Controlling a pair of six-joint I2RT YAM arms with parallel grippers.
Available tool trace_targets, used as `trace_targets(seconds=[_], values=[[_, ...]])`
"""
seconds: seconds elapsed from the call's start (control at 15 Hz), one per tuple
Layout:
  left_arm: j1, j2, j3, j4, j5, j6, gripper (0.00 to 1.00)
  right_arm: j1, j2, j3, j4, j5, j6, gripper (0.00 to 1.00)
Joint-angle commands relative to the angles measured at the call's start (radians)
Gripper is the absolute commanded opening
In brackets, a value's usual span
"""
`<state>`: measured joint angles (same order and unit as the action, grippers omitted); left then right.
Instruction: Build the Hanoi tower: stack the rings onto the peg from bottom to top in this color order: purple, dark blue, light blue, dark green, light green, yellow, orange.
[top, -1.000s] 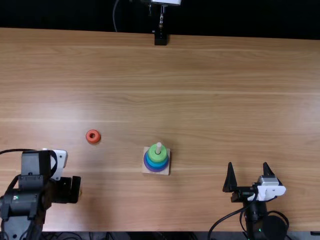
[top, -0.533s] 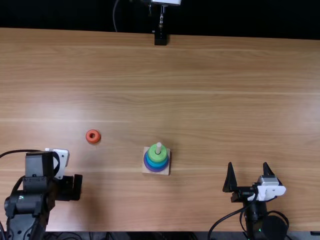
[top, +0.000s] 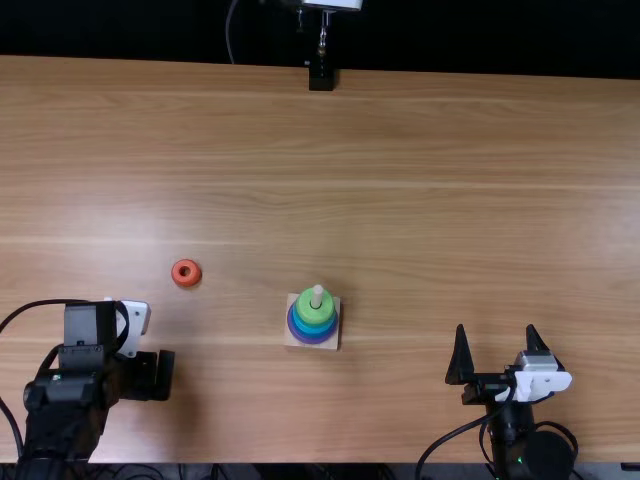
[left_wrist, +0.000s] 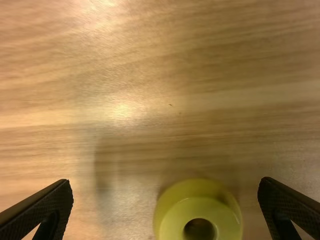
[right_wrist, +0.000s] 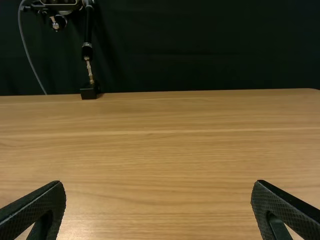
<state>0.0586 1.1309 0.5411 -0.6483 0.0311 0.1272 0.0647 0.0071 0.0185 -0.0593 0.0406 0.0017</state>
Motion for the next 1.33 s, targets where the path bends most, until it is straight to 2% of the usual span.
trace_targets(seconds=[0.0, 0.33, 1.07, 1.13, 1.27], values=[[-0.011, 0.010, -0.015, 0.000, 0.030, -0.002, 1.00, -0.011, -0.007, -0.006, -0.004, -0.006, 0.000, 1.00], [-0.034, 0.013, -0.018, -0.038, 0.030, -0.002, 1.00, -0.011, -0.007, -0.006, -0.004, -0.006, 0.002, 1.00], [-0.040, 0.073, -0.036, -0.044, 0.028, 0.002, 1.00, -0.011, -0.007, -0.006, -0.003, -0.006, 0.002, 1.00], [-0.040, 0.073, -0.038, -0.046, 0.028, 0.002, 0.94, -0.011, -0.007, -0.006, -0.003, -0.006, 0.000, 1.00], [-0.046, 0.072, -0.040, -0.047, 0.024, 0.002, 0.08, -0.011, -0.007, -0.006, -0.004, -0.006, 0.000, 1.00]])
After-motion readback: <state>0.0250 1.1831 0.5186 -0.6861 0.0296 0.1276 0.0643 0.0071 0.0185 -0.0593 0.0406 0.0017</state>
